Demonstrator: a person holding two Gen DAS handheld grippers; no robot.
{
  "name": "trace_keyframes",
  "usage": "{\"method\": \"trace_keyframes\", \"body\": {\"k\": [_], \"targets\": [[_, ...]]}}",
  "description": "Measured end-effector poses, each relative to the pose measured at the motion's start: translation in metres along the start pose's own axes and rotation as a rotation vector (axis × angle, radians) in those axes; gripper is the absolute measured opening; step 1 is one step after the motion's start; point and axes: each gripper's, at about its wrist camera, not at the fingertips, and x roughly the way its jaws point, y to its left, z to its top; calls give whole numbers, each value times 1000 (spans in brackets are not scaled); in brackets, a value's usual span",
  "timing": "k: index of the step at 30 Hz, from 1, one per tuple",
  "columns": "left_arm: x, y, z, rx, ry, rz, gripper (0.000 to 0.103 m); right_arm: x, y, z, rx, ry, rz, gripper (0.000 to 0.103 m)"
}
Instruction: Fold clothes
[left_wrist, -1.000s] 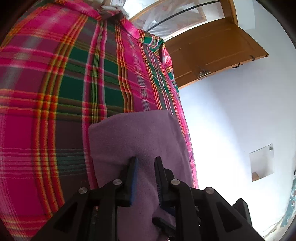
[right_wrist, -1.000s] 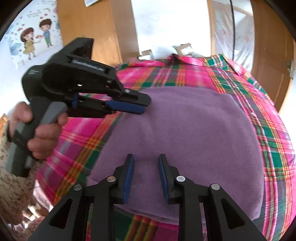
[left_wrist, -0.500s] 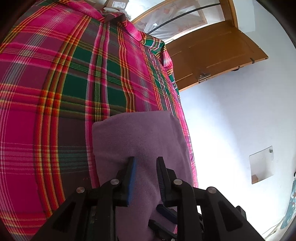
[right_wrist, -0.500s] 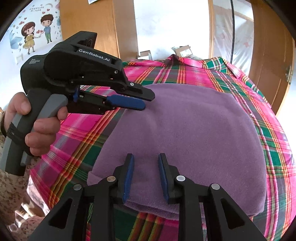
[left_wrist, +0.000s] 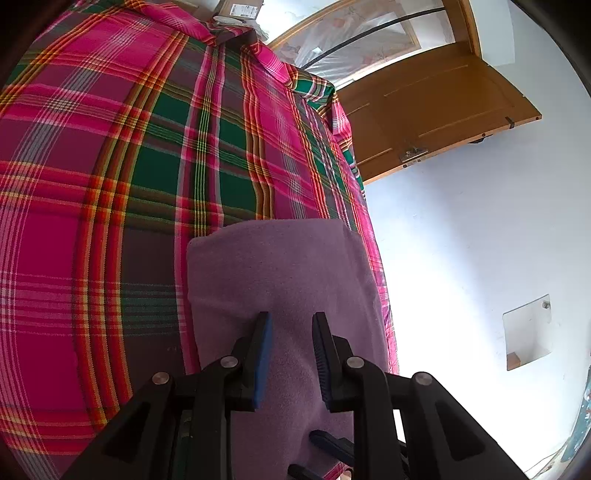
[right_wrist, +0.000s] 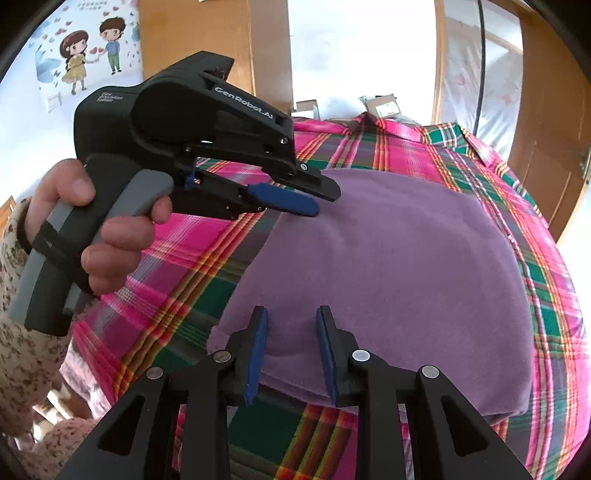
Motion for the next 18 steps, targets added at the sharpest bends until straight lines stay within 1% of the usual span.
{"method": "trace_keyframes", "body": {"k": [6, 14, 18], "targets": [[1, 1, 1, -3, -1, -2, 22, 6, 2, -2, -9, 5, -17, 28], [1, 1, -2, -5, -3, 5, 22, 8, 1, -3, 5, 1, -6, 28], [-5, 0, -3, -16, 0, 12, 23, 6, 4, -2, -15, 0, -11, 28]]}}
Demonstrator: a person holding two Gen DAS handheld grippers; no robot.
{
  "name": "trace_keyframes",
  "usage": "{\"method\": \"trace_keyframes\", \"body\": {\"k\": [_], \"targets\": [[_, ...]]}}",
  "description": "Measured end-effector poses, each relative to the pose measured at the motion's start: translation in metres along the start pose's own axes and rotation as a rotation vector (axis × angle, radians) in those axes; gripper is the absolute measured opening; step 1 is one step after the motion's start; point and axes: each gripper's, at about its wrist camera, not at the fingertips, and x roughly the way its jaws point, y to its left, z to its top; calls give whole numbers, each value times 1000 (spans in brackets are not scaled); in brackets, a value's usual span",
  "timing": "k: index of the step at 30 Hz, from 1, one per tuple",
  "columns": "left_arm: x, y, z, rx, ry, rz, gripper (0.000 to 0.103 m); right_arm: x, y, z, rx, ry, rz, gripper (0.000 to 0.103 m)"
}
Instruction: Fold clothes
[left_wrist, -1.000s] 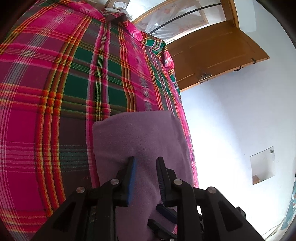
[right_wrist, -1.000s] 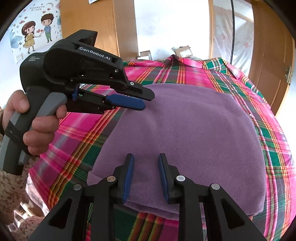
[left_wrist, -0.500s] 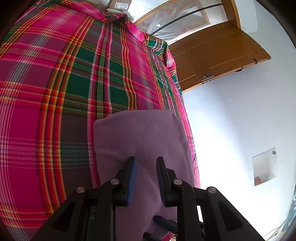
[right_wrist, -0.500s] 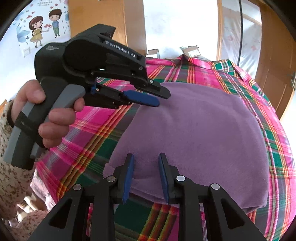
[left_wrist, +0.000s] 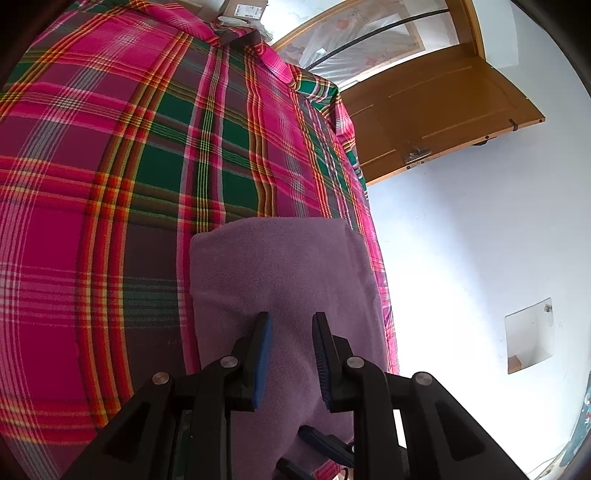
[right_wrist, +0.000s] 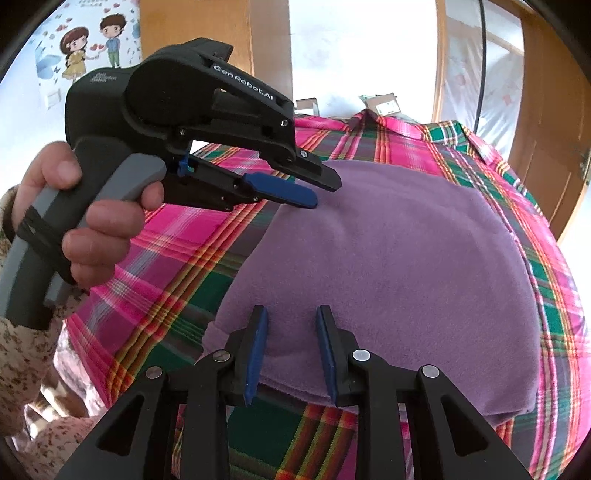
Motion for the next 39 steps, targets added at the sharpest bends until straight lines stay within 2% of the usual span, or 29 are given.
{"method": "trace_keyframes", "body": {"k": [4, 11, 13, 15, 18, 21, 23, 25, 34, 39], "targets": [[-8, 0, -3, 1, -5, 16, 28, -7, -15, 3, 49, -5, 62, 29], [-21, 2, -9, 32, -4, 57, 35, -35, -67, 3, 149, -72, -10, 29], [-23, 5, -10, 35, 3, 58, 35, -42, -88, 2, 196, -75, -33, 33], [-25, 8, -12, 40, 0, 62, 35, -46, -106, 2, 223, -69, -43, 45], [-26, 12, -13, 54, -11, 84, 36, -49, -131, 2, 240, -66, -65, 49], [-22, 18, -15, 36, 20, 64, 38, -46, -152, 4, 269, -45, -60, 55], [-17, 20, -16, 38, 51, 57, 40, -39, -169, 5, 316, -19, -26, 60], [-14, 22, -18, 39, 75, 49, 41, -32, -181, 5, 348, 11, 9, 60], [-11, 32, -19, -3, 99, -18, 50, -1, -233, 1, 533, 104, 290, 61], [-10, 39, -24, -12, 127, -37, 51, 11, -238, -1, 538, 148, 397, 63]]}}
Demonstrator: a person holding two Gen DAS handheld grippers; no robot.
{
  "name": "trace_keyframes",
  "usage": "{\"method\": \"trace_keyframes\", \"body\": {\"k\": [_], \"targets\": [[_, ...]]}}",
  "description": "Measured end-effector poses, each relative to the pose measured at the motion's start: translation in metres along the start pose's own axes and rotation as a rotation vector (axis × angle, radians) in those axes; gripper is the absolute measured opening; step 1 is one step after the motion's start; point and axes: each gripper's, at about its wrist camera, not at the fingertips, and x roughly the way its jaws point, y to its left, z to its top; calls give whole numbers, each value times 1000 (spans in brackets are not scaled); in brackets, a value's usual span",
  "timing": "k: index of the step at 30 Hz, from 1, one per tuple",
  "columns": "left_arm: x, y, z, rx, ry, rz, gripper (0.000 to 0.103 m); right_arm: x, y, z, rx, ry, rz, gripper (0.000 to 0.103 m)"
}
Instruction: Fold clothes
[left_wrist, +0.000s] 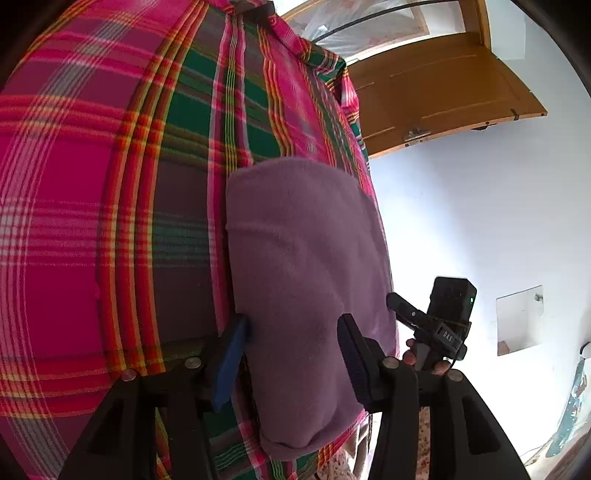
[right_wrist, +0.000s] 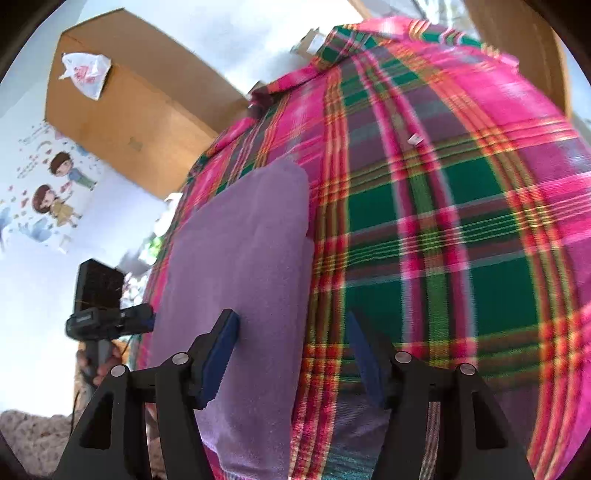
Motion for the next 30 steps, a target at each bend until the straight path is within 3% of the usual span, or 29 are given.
{"method": "trace_keyframes", "body": {"k": [3, 13, 20, 23, 25, 27, 28, 30], "targets": [[5, 4, -4, 6, 48, -4, 52, 6, -2, 3, -12, 38, 47, 63], [11, 8, 6, -43, 70, -85, 56, 29, 4, 19, -23, 118, 162, 64], [11, 12, 6, -66, 84, -97, 56, 22, -3, 13, 5, 102, 177, 65], [15, 9, 8, -75, 84, -96, 56, 23, 2, 11, 10, 97, 147, 65], [15, 9, 7, -89, 79, -96, 54, 20, 7, 7, -4, 90, 109, 61], [14, 11, 5, -102, 73, -93, 51, 18, 10, 4, -13, 74, 48, 47], [13, 11, 4, -99, 69, -83, 49, 17, 10, 2, -9, 62, 42, 47], [11, 11, 3, -93, 62, -62, 46, 15, 11, -3, 6, 42, 37, 36]]}}
